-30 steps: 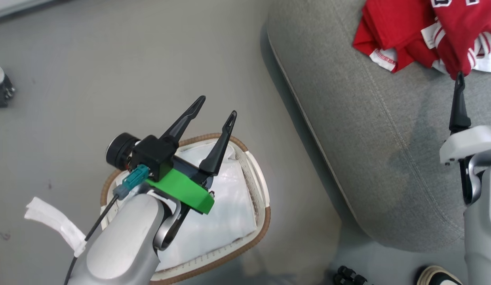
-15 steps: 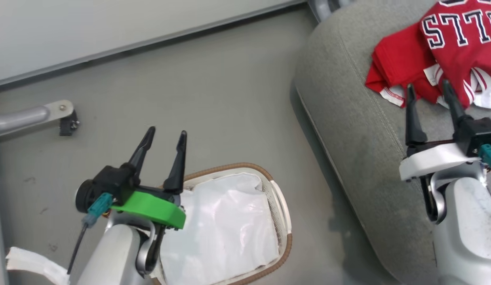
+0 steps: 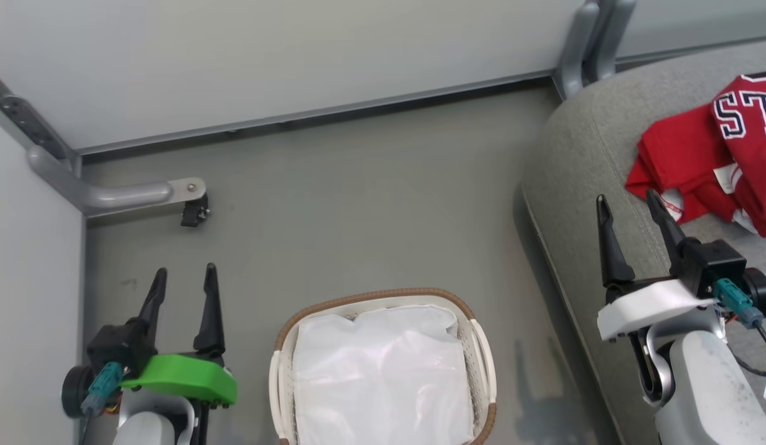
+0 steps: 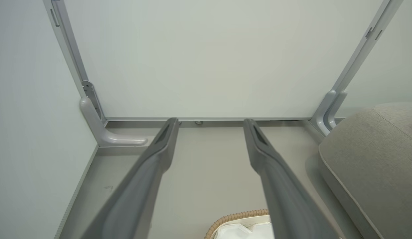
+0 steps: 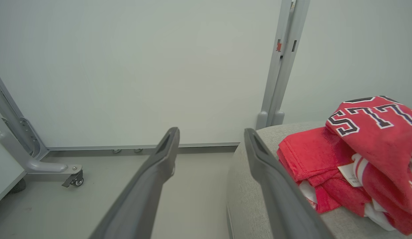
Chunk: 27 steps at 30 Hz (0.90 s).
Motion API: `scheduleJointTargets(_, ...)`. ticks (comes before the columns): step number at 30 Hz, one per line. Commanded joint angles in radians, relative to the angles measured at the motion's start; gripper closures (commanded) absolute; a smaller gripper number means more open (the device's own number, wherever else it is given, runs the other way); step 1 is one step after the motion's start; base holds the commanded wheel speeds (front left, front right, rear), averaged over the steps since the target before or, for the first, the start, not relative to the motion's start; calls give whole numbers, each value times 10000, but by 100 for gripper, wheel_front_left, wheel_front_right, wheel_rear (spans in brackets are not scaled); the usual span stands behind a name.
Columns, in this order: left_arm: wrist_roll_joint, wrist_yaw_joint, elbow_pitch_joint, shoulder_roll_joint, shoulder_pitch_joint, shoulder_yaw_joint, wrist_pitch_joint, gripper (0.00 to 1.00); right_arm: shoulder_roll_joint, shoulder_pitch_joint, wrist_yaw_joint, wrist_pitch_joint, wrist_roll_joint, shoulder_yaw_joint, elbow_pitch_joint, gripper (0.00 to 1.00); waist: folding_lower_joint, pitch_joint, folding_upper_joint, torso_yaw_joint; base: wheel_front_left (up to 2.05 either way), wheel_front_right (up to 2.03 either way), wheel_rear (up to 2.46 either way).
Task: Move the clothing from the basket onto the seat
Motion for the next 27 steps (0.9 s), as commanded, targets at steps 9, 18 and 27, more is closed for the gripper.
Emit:
scheduleJointTargets(9,147,-31,-122,-182,991,807,-36,0,-36,1008,-14,0,458,155,-35,0,1,-863,0,626,0,0,0)
scheduleJointTargets(18,-79,2,-119,-253,1386,836,20,100,23,1343,0,3,681,266,103,100,1,-1092,0,610,0,0,0)
scheduleJointTargets(27,-1025,1,164,-321,1381,861,337,100,108,1521,-1,339,1718,161,473,100,1,-1125,0,603,0,0,0)
